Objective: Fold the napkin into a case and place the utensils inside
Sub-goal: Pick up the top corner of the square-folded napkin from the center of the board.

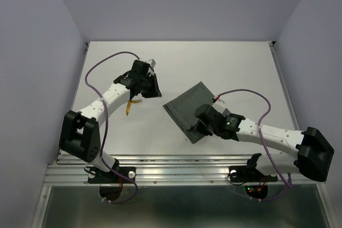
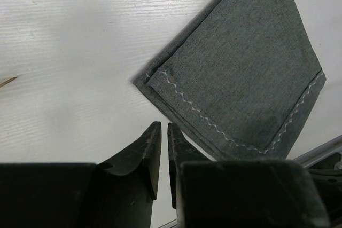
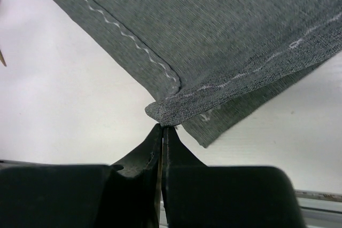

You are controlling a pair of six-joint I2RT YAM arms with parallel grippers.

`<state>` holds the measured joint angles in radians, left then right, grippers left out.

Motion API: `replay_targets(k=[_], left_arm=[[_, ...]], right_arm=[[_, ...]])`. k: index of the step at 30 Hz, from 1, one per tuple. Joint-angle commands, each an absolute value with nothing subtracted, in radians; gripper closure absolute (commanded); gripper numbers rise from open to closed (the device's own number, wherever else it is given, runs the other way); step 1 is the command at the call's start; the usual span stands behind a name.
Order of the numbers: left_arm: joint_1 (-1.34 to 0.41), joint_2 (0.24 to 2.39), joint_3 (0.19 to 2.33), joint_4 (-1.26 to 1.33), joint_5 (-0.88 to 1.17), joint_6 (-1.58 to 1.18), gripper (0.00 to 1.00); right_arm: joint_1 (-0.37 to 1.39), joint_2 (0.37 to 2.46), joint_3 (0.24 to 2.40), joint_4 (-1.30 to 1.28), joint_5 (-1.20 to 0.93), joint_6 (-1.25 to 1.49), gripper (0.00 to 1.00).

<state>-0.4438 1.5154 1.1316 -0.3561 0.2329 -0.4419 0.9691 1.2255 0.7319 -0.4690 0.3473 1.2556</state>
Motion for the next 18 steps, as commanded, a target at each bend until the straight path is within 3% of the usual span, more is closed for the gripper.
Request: replay_targets(k=[1, 18], left_arm=[[-0.446, 1.476, 1.141, -0.354, 0.247, -0.423, 0.78], [-0.446, 1.448, 1.109, -0.365, 0.233, -0.417, 0.78]], right_arm=[[0.94, 1.27, 0.824, -0.471, 0.465, 1.203, 0.99], [0.618, 1.515, 0.986, -0.338, 0.379, 0.976, 0.99]])
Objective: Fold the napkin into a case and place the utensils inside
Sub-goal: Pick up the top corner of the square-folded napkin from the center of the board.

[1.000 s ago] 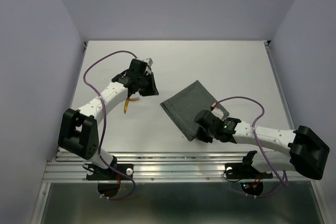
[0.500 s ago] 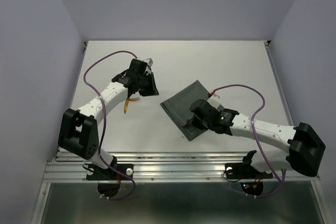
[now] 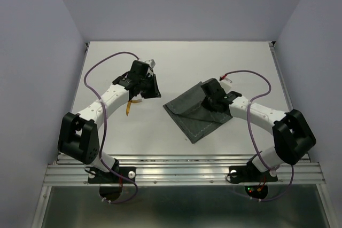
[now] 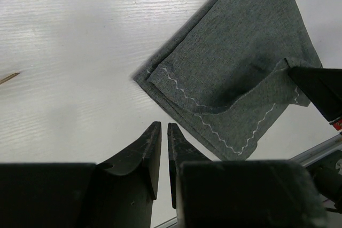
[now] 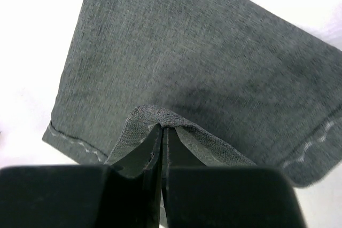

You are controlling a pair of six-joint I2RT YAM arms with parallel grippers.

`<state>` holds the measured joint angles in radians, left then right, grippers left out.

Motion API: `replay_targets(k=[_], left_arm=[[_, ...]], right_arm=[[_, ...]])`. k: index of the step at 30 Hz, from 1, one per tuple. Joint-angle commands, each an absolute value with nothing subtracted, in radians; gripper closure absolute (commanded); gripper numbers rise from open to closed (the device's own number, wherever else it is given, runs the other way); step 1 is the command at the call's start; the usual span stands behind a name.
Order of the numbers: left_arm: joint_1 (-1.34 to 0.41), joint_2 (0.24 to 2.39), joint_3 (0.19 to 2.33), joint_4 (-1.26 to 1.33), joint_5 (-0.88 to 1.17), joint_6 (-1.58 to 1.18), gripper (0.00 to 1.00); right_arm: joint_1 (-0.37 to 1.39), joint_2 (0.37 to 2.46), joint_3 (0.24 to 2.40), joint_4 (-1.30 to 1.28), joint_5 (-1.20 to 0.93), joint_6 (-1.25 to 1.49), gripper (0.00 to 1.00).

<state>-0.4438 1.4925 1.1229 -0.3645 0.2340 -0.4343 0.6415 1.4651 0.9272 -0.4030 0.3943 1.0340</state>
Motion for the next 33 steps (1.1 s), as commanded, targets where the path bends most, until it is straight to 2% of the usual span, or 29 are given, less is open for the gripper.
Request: replay_targets(k=[1, 18, 33], left_arm=[[-0.446, 1.448, 1.109, -0.365, 0.233, -0.416, 0.78], [-0.446, 1.428, 1.095, -0.387, 0.219, -0.41, 0.78], [-0.446, 1.416, 1.088, -0.402, 0.21, -0.402, 0.78]], right_arm=[[0.608, 1.528, 1.005, -0.336, 0.373, 0.97, 0.99], [0.518, 1.761, 1.212, -0.321, 0.331, 0.867, 0.99], [0.473, 1.848, 1.29, -0.307, 0.293, 0.853, 0.99]])
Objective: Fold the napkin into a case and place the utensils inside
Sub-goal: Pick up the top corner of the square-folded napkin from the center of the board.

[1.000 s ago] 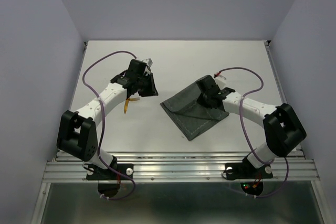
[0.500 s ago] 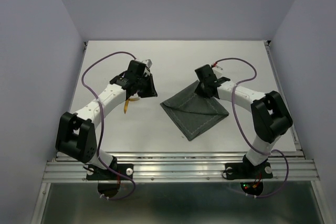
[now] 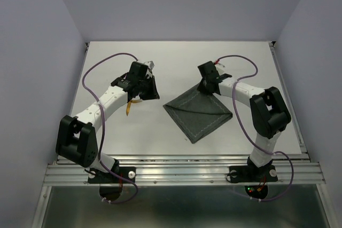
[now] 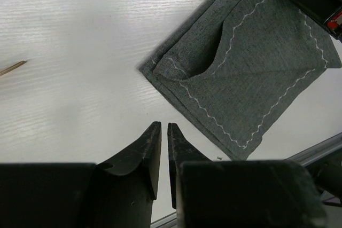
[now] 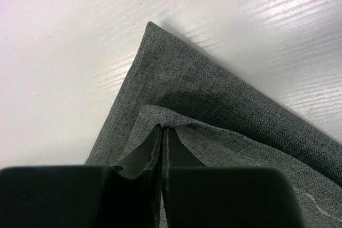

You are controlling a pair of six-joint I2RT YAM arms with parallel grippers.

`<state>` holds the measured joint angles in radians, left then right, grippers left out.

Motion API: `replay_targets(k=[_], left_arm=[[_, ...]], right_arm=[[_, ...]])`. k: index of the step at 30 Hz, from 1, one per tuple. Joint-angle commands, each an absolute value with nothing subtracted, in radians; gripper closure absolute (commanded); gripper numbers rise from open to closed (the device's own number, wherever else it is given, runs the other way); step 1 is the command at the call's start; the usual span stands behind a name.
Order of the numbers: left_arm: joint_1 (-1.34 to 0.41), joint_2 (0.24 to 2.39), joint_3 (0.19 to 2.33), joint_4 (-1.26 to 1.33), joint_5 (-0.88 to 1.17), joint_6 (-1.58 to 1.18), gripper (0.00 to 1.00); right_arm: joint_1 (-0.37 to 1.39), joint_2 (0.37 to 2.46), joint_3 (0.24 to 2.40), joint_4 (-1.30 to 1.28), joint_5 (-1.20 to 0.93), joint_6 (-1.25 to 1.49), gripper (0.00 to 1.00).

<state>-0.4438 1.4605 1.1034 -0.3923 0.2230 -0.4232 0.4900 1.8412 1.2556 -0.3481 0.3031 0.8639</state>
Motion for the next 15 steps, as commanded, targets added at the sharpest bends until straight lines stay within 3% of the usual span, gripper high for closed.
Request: replay_targets(k=[1, 15], left_arm=[[-0.446, 1.417, 1.089, -0.4, 0.21, -0.403, 0.78], [-0.446, 1.42, 1.086, -0.403, 0.212, -0.402, 0.78]], right_arm=[[0.472, 1.848, 1.29, -0.305, 0.29, 0.854, 0.99], [0.472, 1.847, 1.276, -0.242, 0.244, 0.854, 0.99]])
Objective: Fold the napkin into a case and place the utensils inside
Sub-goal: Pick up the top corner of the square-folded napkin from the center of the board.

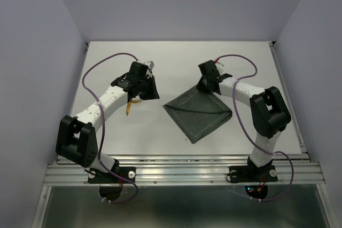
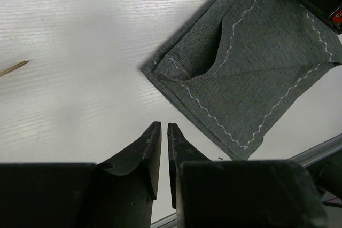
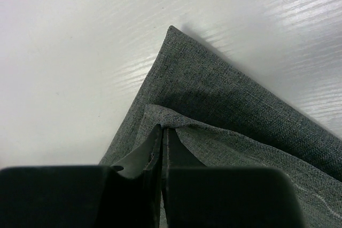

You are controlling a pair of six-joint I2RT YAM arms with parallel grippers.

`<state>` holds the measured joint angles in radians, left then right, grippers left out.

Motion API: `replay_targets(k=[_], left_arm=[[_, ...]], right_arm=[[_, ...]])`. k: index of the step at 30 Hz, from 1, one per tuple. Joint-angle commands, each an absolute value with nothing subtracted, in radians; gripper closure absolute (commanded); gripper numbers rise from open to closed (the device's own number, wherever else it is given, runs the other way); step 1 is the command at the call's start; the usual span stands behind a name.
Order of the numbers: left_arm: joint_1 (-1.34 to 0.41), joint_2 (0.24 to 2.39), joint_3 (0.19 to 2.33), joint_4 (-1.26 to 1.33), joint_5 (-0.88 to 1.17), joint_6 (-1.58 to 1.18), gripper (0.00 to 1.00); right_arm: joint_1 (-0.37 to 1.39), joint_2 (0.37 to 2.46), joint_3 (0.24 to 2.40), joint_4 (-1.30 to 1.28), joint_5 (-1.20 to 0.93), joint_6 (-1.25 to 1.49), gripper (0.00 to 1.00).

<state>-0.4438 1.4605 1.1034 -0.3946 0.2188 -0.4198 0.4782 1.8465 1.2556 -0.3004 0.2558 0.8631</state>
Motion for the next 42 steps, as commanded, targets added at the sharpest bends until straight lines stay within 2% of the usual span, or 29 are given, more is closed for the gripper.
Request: replay_targets(k=[1, 23, 24, 25, 28, 36, 42], left_arm=[[-0.446, 1.419, 1.085, -0.403, 0.212, -0.4, 0.78], [-0.489, 1.48, 1.094, -0.354, 0.278, -0.428, 0.77], [-0.491, 1.489, 1.095, -0.351, 0.281, -0.426, 0.76], [-0.491, 1.496, 1.095, -0.345, 0.281, -0.426, 0.67], [-0.494, 1.535, 1.11, -0.318, 0.29, -0.425, 0.52], [-0.569, 1.658, 1.229, -0.298, 0.195, -0.382, 0.51], [-0.587, 1.755, 1.305, -0.299, 0.147, -0.328, 0.42]], right_arm=[[0.472, 1.851, 1.279, -0.242, 0.242, 0.853, 0.99], [0.436, 1.829, 1.198, -0.124, 0.175, 0.9, 0.99], [0.436, 1.829, 1.195, -0.12, 0.17, 0.908, 0.99], [0.436, 1.829, 1.193, -0.115, 0.164, 0.91, 0.99], [0.436, 1.827, 1.178, -0.097, 0.146, 0.919, 0.99], [0.426, 1.822, 1.164, -0.081, 0.124, 0.927, 0.99], [0.426, 1.821, 1.17, -0.06, 0.092, 0.917, 0.99]])
